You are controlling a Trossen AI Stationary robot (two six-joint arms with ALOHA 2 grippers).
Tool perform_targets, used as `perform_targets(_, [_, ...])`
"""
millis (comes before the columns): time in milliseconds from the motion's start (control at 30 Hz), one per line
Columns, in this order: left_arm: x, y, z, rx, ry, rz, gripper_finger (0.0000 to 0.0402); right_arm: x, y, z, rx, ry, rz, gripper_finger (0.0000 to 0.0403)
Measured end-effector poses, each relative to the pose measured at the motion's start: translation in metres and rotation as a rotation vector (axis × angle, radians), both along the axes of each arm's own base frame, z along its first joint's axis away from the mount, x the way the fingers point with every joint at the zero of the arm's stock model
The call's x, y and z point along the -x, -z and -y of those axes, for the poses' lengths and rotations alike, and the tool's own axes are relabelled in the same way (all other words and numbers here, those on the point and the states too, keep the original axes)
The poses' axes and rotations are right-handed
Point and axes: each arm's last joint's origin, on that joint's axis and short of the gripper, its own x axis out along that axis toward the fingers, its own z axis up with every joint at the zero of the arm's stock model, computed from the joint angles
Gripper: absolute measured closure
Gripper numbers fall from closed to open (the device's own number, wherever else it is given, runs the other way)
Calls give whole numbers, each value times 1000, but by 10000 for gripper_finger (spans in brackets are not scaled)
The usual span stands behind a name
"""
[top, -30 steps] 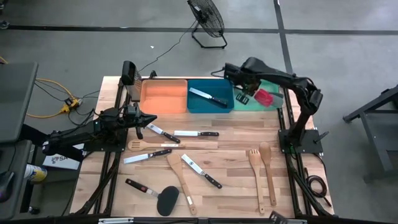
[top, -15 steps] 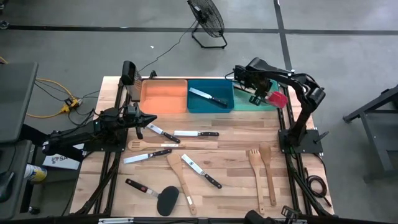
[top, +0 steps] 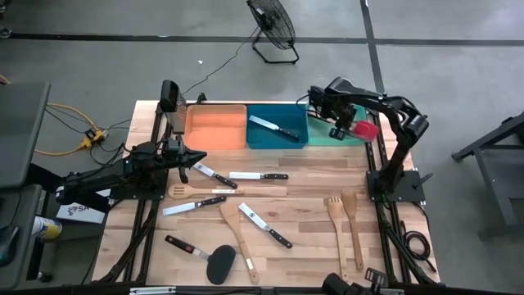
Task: Pick & Place Kitchen Items
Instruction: Put the red spatula into the green bin
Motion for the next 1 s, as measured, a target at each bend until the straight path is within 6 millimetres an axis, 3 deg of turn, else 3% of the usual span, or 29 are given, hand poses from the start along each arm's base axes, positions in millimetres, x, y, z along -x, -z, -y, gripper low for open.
perform_targets(633, [0,0,0,0,0,0,402,4,3,16,10,34,105,344])
perform_targets(1000, [0,0,0,0,0,0,402,12,23,14,-18,30,82,344])
